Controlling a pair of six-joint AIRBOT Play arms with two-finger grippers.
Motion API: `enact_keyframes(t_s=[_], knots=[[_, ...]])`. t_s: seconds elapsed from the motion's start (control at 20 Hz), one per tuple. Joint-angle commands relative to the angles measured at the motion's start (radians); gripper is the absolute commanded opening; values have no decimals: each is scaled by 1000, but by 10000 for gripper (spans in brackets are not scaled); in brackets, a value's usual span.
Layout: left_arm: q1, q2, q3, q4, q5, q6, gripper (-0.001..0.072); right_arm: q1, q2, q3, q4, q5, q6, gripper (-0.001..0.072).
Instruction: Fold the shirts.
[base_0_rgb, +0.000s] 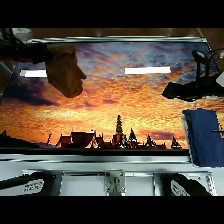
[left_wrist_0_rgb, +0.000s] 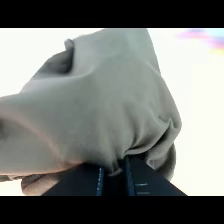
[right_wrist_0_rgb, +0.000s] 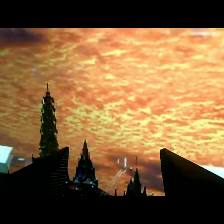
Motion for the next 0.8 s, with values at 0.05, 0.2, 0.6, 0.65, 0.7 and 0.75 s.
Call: enact_keyframes(t_s=[0.05,0.2,0.6,0.65,0.7,0.75], knots=[[-208,212,-9,-10,-87,-100,47,-1,81,47,-16,-14,-55,687],[-387,226,-60,125,-101,-147,47,-1,145,48,-56,38,-55,688],[-777,181,-742,261,332,-439,47,-1,153,44,-126,248,-48,687],[-786,160,-794,235,392,-470,47,-1,153,44,-126,252,-40,687],[-785,138,-817,192,424,-471,47,-1,153,43,-126,252,-32,687],[-781,115,-819,169,436,-470,47,0,153,42,-124,246,-24,687]])
